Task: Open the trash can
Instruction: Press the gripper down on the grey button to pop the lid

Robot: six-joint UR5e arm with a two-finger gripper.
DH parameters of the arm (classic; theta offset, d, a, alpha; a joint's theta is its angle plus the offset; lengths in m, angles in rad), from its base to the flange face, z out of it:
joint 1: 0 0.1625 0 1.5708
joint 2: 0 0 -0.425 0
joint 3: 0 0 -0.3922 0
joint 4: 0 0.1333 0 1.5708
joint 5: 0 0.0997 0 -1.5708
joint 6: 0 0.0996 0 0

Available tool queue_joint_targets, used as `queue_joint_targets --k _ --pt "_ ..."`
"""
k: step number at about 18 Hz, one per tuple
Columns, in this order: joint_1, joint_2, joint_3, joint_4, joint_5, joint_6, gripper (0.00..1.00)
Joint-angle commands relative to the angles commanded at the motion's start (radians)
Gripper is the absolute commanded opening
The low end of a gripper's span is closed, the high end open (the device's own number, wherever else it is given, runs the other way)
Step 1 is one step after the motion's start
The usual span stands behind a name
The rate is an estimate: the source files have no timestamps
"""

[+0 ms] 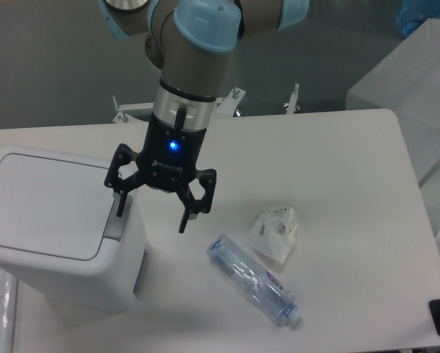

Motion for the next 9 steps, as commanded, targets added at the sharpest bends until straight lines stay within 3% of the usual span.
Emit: queue_joint_targets --k 9 --pt "0.0 -0.018 -0.002 0.003 0.003 0.008 1.0"
